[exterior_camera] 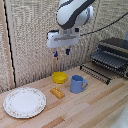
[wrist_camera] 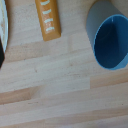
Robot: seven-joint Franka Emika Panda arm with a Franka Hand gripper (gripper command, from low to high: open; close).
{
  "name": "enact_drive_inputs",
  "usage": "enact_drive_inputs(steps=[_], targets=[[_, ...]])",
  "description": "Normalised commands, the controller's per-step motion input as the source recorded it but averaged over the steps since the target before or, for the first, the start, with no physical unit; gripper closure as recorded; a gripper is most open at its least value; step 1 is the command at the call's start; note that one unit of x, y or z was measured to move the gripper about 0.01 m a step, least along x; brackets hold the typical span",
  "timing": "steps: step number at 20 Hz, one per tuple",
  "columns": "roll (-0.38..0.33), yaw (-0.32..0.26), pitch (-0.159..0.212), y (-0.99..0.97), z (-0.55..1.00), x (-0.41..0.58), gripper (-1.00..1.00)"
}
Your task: Position your gripper near the tray handle while precisely lining it up. Firmly yet gently grip the handle, ensuring a strong hold. Slide the tray into the oven in a steady manner until it's entirely inside. Relinquish the handle as it sits within the oven and extract your gripper with care.
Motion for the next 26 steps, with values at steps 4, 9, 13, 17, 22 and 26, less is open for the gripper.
enact_drive_inputs(steps=[4,9,13,17,22,26], targets=[[-0.352,0.036,-0.010,-0.22,0.08,0.049,-1.00],[-0.348,0.038,-0.003,-0.22,0.05,0.069,-1.00],[-0.327,0.064,0.000,-0.25,0.00,0.122,-1.00],[-0.299,0.122,-0.003,-0.27,-0.01,0.073,-1.00],[-0.284,0.144,-0.011,-0.30,-0.05,0.033,-1.00],[-0.279,0.173,-0.024,-0.28,-0.10,0.000,-1.00]])
